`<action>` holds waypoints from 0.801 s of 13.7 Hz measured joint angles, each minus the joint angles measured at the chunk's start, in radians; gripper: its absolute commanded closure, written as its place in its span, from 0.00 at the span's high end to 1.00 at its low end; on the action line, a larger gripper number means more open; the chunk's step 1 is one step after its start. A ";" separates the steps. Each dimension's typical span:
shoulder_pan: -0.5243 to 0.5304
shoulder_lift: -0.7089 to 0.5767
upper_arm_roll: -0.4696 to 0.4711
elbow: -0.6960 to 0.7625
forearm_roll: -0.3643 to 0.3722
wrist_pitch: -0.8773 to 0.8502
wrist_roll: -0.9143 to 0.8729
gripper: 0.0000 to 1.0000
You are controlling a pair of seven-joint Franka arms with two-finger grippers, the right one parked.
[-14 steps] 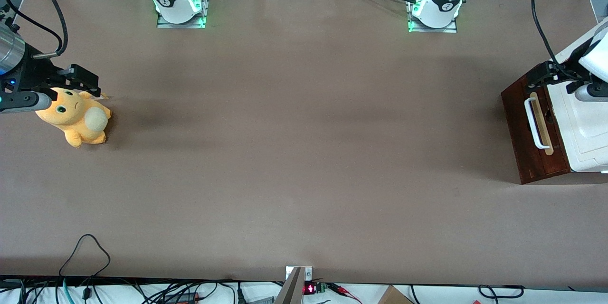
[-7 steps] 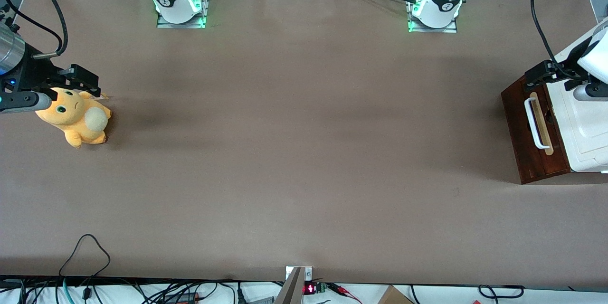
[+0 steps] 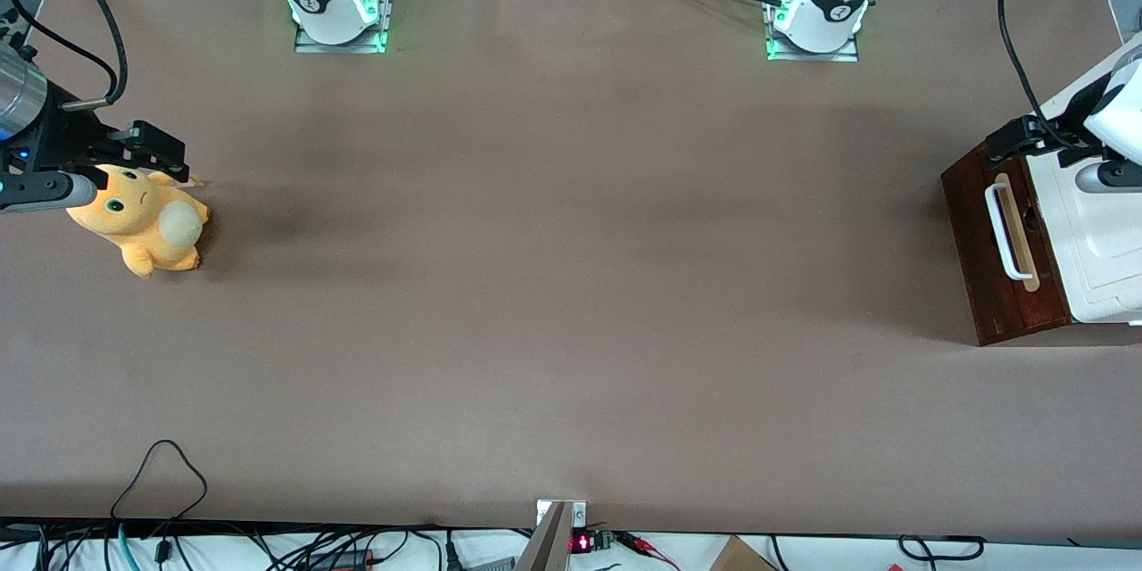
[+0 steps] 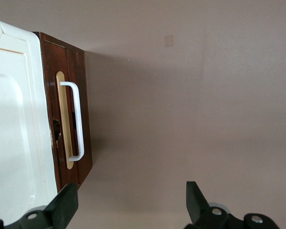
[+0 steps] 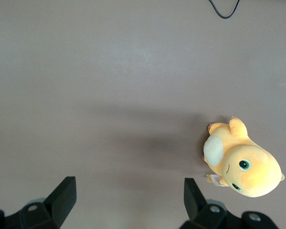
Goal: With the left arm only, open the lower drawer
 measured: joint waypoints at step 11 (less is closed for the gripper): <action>-0.010 0.069 -0.267 -0.241 0.706 0.056 -0.494 0.95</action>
